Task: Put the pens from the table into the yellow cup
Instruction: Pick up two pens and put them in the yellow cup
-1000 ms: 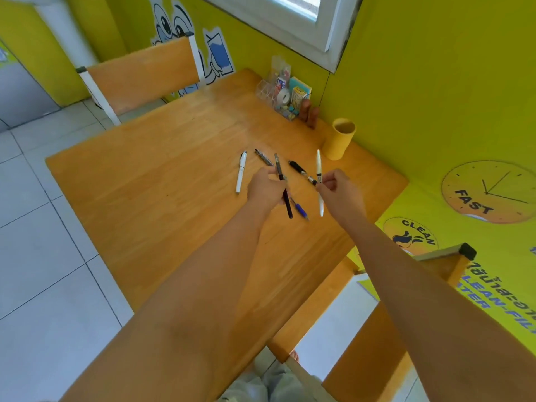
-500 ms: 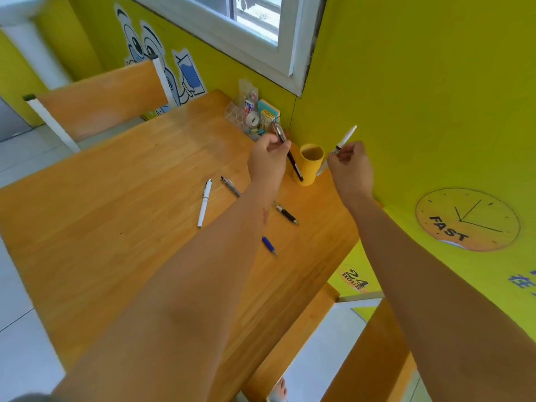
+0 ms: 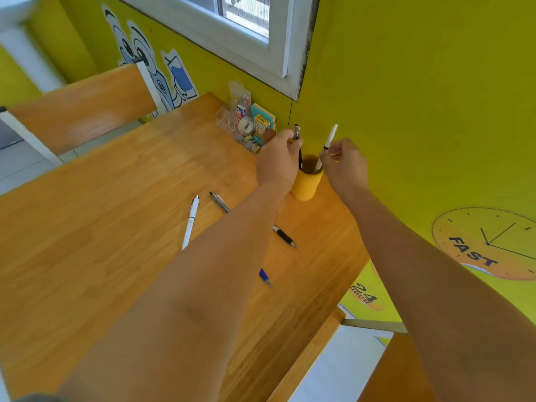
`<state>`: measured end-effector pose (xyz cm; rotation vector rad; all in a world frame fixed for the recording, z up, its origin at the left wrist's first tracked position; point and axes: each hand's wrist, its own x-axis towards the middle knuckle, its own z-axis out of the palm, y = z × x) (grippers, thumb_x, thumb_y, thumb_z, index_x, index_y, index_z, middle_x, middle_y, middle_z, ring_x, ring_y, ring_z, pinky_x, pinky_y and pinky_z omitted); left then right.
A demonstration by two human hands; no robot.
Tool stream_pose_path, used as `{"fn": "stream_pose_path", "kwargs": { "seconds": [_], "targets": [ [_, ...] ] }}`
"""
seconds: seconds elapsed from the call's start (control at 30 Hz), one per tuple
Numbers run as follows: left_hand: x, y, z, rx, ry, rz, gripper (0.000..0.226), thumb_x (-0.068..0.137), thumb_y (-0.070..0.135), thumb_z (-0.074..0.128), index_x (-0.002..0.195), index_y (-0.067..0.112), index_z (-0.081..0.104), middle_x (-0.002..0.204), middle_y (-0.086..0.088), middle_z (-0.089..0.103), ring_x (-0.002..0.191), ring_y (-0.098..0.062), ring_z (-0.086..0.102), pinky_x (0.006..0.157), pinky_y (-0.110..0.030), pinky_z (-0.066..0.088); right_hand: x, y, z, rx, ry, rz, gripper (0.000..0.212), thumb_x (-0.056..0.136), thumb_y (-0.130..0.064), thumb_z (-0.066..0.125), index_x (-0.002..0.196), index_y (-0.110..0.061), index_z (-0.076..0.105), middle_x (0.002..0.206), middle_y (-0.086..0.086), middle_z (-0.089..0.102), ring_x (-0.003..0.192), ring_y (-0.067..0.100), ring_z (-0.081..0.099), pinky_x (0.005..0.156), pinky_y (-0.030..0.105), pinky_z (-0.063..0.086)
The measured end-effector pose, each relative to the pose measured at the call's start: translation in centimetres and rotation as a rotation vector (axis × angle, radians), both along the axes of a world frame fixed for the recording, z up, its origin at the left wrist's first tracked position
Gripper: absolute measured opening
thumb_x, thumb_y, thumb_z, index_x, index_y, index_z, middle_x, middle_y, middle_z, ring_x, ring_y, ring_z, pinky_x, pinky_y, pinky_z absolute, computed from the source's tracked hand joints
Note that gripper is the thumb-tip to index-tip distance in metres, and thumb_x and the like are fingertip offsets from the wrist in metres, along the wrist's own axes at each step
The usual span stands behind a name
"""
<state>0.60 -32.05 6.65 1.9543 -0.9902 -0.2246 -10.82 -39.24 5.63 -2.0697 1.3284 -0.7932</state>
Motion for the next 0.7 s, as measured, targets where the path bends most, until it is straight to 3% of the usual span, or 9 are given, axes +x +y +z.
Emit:
{"fn": "stream_pose_path", "kwargs": {
  "seconds": [0.13, 0.27, 0.37, 0.47, 0.6, 0.7],
  "targets": [
    [0.7, -1.0, -1.6, 0.061, -0.103, -0.072, 0.027, 0.095, 0.029, 0.058, 0.097, 0.005, 0.071, 0.089, -0.015, 0.073, 0.086, -0.033, 0.065, 0.068, -0.042, 0.052, 0.4, -0.5, -1.1, -0.113, 0.224, 0.039, 0.023, 0.092, -0.029, 0.061, 0.103, -0.008, 0.064, 0.117, 0.012, 0.062, 0.113, 0.031, 0.054, 0.088, 0.043, 0.047],
    [1.1, -1.3, -2.4, 0.164, -0.173, -0.114, 0.03, 0.097, 0.025, 0.054, 0.093, -0.001, 0.067, 0.088, -0.021, 0.066, 0.085, -0.039, 0.06, 0.064, -0.04, 0.038, 0.5, -0.4, -1.2, -0.186, 0.389, 0.025, 0.031, 0.093, -0.035, 0.058, 0.112, -0.012, 0.066, 0.126, 0.012, 0.059, 0.122, 0.033, 0.049, 0.095, 0.044, 0.041],
    [1.3, -0.3, -2.0, 0.206, -0.187, -0.125, 0.028, 0.099, 0.023, 0.049, 0.106, 0.001, 0.065, 0.103, -0.019, 0.067, 0.099, -0.038, 0.06, 0.07, -0.04, 0.041, 0.2, 0.3, -1.4, -0.196, 0.344, -0.008, 0.031, 0.094, -0.031, 0.057, 0.118, -0.012, 0.064, 0.128, 0.013, 0.059, 0.123, 0.034, 0.049, 0.096, 0.046, 0.041],
    [1.5, 1.9, -1.8, 0.245, -0.164, -0.111, 0.038, 0.102, 0.025, 0.043, 0.133, 0.007, 0.056, 0.13, -0.014, 0.062, 0.122, -0.032, 0.055, 0.09, -0.042, 0.046, -0.4, 1.9, -1.6, -0.219, 0.276, -0.059, 0.029, 0.094, -0.027, 0.056, 0.117, -0.012, 0.063, 0.124, 0.014, 0.061, 0.119, 0.034, 0.052, 0.092, 0.045, 0.042],
    [1.7, 6.3, -3.0, 0.311, -0.14, -0.048, 0.036, 0.103, 0.026, 0.04, 0.133, 0.01, 0.053, 0.129, -0.012, 0.06, 0.119, -0.03, 0.055, 0.086, -0.038, 0.045, -1.1, 5.6, -2.5, -0.258, 0.218, -0.037, 0.023, 0.093, -0.024, 0.057, 0.112, -0.012, 0.062, 0.113, 0.011, 0.065, 0.108, 0.032, 0.058, 0.085, 0.042, 0.045],
    [2.0, 10.7, -4.4, 0.355, -0.098, 0.023, 0.037, 0.103, 0.025, 0.04, 0.136, 0.011, 0.051, 0.134, -0.011, 0.057, 0.123, -0.027, 0.053, 0.092, -0.038, 0.045, -1.2, 9.0, -3.6, -0.208, 0.221, 0.073, 0.023, 0.094, -0.024, 0.056, 0.113, -0.013, 0.061, 0.109, 0.007, 0.065, 0.104, 0.027, 0.059, 0.082, 0.041, 0.048]
  ]
}}
